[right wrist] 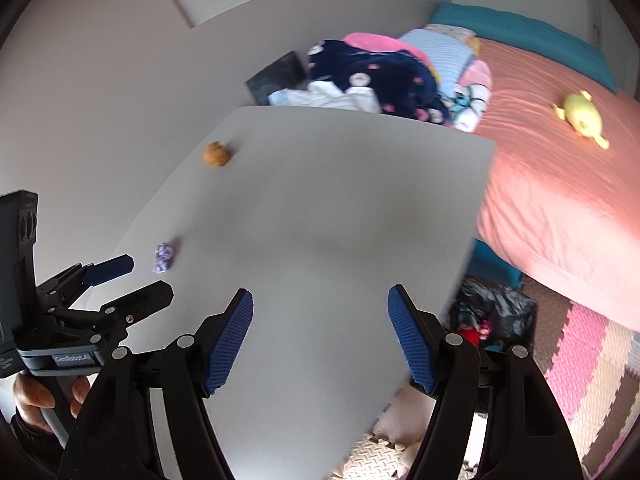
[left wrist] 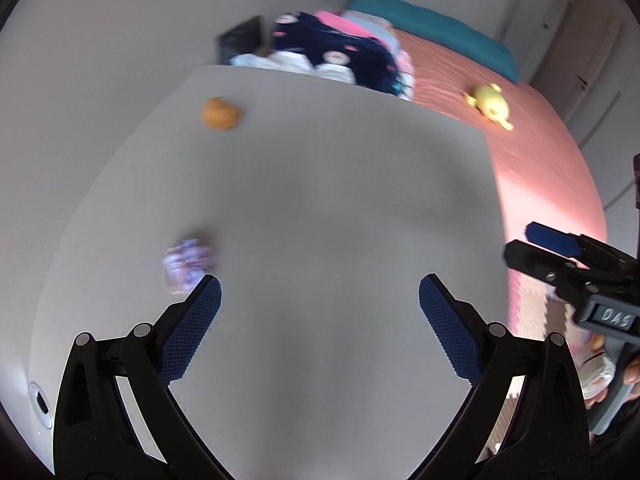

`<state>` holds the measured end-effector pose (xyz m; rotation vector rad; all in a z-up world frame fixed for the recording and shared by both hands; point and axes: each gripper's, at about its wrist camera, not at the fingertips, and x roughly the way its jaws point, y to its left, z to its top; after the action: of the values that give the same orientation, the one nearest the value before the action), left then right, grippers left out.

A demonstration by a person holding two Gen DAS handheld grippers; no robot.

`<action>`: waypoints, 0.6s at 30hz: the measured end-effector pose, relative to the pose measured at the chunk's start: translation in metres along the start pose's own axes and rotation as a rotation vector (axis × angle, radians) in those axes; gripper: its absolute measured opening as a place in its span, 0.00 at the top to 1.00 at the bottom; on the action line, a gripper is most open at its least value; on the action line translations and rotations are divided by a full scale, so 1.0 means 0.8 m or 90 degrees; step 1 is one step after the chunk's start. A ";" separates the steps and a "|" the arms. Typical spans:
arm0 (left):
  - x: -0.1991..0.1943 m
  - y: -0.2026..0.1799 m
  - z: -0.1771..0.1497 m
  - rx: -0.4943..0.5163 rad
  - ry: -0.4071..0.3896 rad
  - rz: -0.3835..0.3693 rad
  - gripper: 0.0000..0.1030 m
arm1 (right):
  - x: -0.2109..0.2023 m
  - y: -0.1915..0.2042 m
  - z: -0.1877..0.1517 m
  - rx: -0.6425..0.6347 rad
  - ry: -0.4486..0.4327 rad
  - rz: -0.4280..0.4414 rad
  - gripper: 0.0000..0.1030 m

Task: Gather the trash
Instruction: 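Move the left tool to the purple scrunchie and grasp it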

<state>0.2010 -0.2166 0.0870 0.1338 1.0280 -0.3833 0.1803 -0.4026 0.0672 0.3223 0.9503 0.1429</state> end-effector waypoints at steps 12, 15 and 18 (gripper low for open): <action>0.007 0.095 -0.039 -0.021 -0.057 0.084 0.07 | 0.050 0.072 0.012 -0.034 0.006 0.044 0.31; 0.010 0.097 -0.042 -0.005 -0.065 0.096 0.08 | 0.057 0.081 0.013 -0.040 0.010 0.048 0.31; 0.019 0.096 -0.040 0.009 -0.065 0.103 0.12 | 0.062 0.087 0.012 -0.048 0.015 0.052 0.31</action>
<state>0.2107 -0.1405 0.0520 0.2062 0.9078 -0.2474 0.2183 -0.3262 0.0569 0.2914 0.9537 0.2575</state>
